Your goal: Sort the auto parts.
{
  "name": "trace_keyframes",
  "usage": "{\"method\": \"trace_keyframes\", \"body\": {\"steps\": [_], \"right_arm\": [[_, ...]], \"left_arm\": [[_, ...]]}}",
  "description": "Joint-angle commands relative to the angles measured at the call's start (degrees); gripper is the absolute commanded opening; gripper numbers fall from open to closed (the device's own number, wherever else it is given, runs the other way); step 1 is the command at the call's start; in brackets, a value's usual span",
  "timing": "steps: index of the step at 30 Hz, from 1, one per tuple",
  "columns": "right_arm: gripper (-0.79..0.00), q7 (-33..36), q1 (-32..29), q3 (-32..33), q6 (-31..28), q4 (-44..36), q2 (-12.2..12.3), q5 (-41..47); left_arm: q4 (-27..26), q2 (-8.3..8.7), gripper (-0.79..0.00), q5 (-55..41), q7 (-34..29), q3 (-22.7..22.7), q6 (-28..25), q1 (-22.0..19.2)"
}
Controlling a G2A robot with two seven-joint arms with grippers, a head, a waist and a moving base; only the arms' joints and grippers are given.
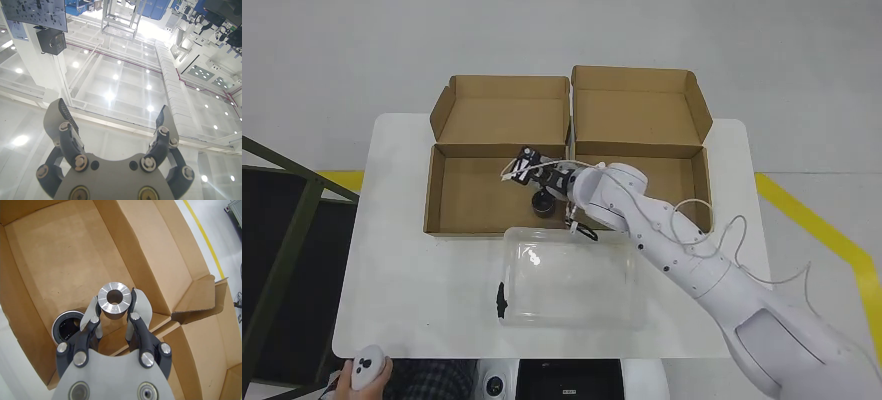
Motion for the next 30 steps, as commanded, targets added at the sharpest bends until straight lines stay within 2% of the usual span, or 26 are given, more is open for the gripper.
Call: {"method": "trace_keyframes", "body": {"steps": [1,5,16,23,27,30], "right_arm": [[-0.536,0.11,0.20,0.09,-0.16,0.47,-0.28,0.08],[-0.511,0.40,0.44,0.33,-0.53,1.19,-0.76,0.14],[-0.526,-0.77,-0.64,2.73,-2.66,-1.45,-0.91,-0.33],[-0.517,-1.47,-4.90,6.99,-5.87,-10.28,0.66,-0.71],[-0.520,-2.05,-9.22,10.39,-7.18,-17.34,2.02,-1.73],[-0.493,-2.54,-13.39,13.34,-8.62,-22.99,3.22,-2.76]], "left_arm": [[0.00,0.00,0.000,0.00,0.00,0.00,0.00,0.00],[0.00,0.00,0.000,0.00,0.00,0.00,0.00,0.00],[0.00,0.00,0.000,0.00,0.00,0.00,0.00,0.00],[0.00,0.00,0.000,0.00,0.00,0.00,0.00,0.00],[0.00,0.00,0.000,0.00,0.00,0.00,0.00,0.00],[0.00,0.00,0.000,0.00,0.00,0.00,0.00,0.00]]}}
